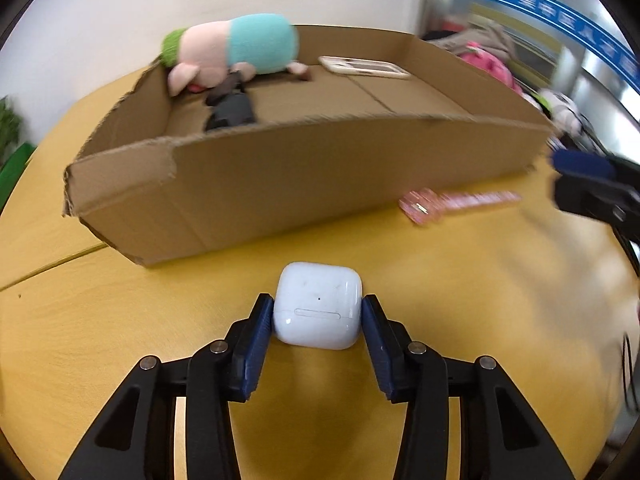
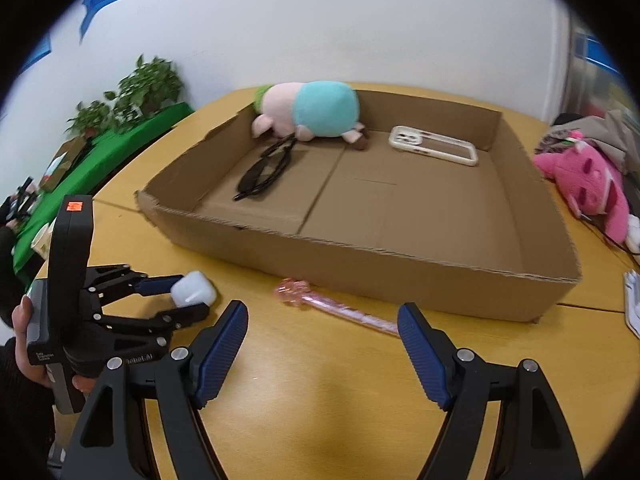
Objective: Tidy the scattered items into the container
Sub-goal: 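Lift the earbud case with the left gripper while the right gripper closes on it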
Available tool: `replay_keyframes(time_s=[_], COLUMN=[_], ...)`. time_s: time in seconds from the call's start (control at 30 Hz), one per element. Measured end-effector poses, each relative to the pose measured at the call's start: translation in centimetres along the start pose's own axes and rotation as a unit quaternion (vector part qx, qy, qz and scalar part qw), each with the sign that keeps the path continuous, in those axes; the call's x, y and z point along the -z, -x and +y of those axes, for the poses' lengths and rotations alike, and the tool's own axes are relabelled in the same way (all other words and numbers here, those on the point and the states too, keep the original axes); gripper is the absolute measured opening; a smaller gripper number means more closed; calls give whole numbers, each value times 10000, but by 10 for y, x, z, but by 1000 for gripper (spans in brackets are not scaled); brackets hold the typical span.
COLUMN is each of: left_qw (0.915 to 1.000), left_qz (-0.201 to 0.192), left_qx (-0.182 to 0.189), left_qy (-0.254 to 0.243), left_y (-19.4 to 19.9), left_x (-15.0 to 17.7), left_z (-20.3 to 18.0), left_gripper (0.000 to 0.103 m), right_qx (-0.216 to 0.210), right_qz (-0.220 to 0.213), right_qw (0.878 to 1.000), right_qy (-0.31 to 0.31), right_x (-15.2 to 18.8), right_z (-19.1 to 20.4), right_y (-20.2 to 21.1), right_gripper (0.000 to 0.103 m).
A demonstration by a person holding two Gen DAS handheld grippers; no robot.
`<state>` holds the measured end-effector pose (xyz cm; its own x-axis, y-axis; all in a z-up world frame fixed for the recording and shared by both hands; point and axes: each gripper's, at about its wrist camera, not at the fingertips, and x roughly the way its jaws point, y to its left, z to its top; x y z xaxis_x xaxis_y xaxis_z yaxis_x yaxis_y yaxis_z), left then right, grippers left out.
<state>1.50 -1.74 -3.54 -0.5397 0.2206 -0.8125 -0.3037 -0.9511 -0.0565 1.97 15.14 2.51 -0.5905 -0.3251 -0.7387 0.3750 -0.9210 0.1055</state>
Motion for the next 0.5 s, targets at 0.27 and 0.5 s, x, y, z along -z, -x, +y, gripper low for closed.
replay_keyframes(time_s=[0.27,0.5], left_qw=[9968,9918], left_qz=[-8,-491], left_qx=[349,401], left_qy=[-721,-1114], left_y=[22,54], left_x=[22,23], left_z=[-29,-50], left_gripper=[48,47], right_qx=[-972,-1645], right_qz=[581,847], right_qw=[9931,9813], right_qy=[301,538], right_x=[14,23], right_z=[38,63], right_y=[-26,-29], right_gripper=[77,68])
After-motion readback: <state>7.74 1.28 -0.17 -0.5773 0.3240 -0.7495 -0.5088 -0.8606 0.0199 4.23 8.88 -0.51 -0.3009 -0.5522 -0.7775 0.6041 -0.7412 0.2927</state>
